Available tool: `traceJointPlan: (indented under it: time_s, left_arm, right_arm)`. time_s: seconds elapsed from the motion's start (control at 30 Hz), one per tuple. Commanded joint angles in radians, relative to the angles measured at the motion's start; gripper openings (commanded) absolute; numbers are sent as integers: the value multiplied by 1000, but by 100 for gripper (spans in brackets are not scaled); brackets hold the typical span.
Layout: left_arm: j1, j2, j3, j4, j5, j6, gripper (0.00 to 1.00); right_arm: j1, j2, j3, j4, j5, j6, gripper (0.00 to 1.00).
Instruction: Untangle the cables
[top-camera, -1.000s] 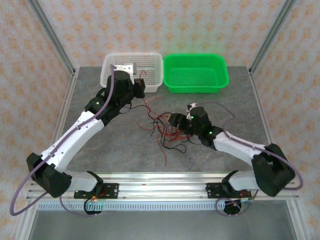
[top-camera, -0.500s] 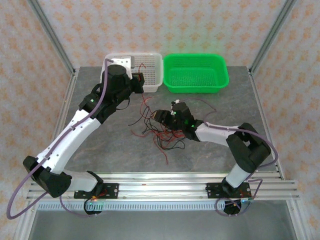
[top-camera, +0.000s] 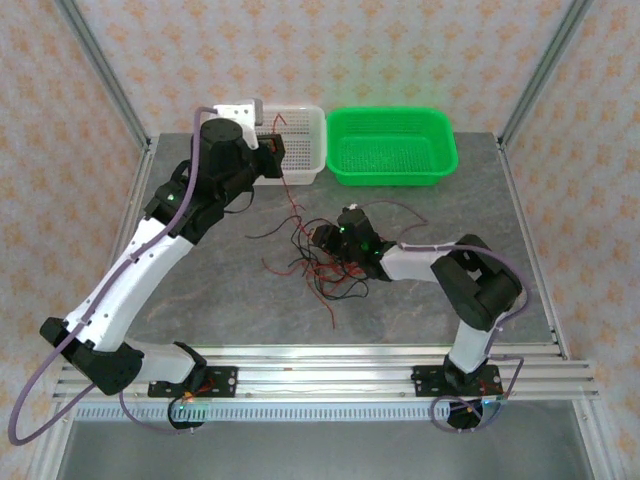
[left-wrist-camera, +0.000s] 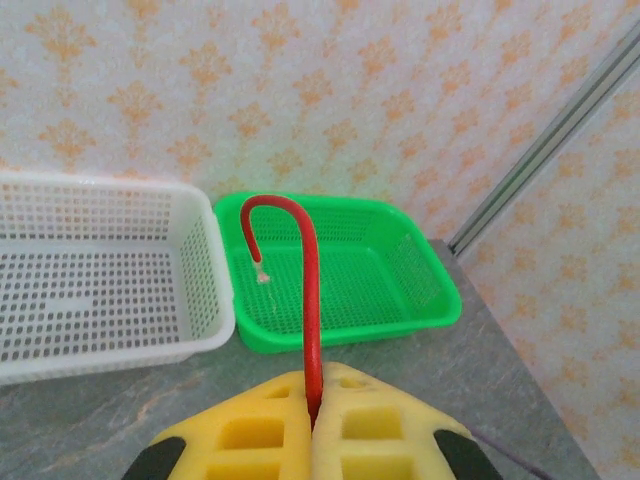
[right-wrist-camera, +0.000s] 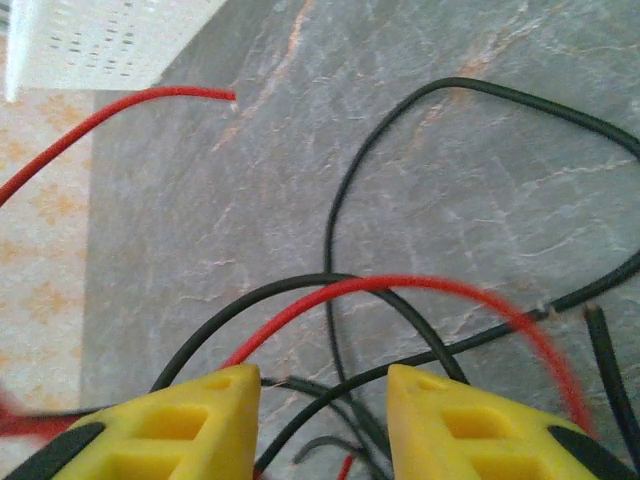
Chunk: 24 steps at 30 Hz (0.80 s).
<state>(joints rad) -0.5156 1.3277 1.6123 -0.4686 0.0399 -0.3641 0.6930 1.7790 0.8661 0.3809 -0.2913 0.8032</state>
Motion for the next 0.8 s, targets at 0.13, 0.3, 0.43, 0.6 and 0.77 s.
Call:
traceJointPlan:
  time_s: [0.13,0.3,0.43,0.6,0.77]
  left_arm:
    - [-4,-30,146,-14,-50,49,0]
    - [-4,-7,223,-28,-83,72,0]
    - [-4,29,314,-45,-120,101,0]
    - [-3,105,481,-96,-168,142,0]
    - [-2,164,603,-111,-232,188,0]
  right_arm:
    - [-28,35,-49,-48,78,-36,39]
    - [-51,12,-99,-46,86,-45,43]
    - [-66,-7,-136,-44,94,-47,43]
    - [-75,-24,-181,-31,100,-47,44]
    - [-78,-39,-214,-24,110,-46,45]
